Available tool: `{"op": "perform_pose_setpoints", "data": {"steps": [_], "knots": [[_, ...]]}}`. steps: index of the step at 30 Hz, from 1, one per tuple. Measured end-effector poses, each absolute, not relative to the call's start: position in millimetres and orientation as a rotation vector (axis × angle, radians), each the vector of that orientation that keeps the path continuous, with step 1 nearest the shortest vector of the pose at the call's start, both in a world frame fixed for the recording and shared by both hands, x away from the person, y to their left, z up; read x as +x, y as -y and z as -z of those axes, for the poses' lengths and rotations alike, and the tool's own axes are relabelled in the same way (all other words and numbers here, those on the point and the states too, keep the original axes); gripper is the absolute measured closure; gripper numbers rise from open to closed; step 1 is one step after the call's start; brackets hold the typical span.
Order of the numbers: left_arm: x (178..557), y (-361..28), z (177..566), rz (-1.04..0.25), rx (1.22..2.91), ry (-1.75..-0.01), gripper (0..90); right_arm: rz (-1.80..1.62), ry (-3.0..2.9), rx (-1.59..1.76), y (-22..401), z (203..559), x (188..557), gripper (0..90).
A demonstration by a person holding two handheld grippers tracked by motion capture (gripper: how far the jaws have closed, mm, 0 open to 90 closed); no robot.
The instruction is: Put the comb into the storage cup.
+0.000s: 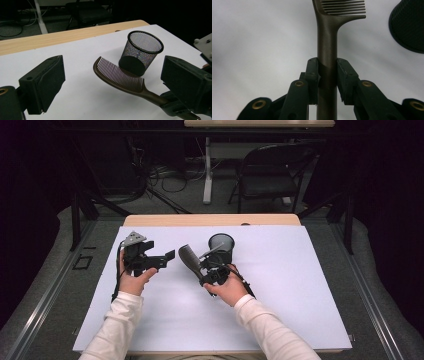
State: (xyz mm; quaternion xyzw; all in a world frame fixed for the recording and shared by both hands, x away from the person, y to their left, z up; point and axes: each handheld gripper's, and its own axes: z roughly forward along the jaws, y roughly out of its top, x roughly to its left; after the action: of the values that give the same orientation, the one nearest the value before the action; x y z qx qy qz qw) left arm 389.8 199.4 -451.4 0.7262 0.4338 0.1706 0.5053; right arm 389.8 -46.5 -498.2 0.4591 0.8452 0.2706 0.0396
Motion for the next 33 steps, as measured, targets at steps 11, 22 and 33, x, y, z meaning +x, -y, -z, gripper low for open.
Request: {"op": "perform_pose_setpoints", "data": {"steps": [11, 22, 33], "knots": [[387, -195, 451, -0.407, 1.761, -1.032, 6.1, -0.896, -2.570, 1.334, 56, 486, 380, 72.6], [385, -197, 448, -0.402, 1.736, -1.026, 6.3, -0.992, -2.502, 1.260, 66, 478, 373, 72.6], [383, -198, 447, -0.393, 1.732, -1.016, 7.6, -1.051, -2.440, 1.145, 69, 471, 365, 72.6]]}}
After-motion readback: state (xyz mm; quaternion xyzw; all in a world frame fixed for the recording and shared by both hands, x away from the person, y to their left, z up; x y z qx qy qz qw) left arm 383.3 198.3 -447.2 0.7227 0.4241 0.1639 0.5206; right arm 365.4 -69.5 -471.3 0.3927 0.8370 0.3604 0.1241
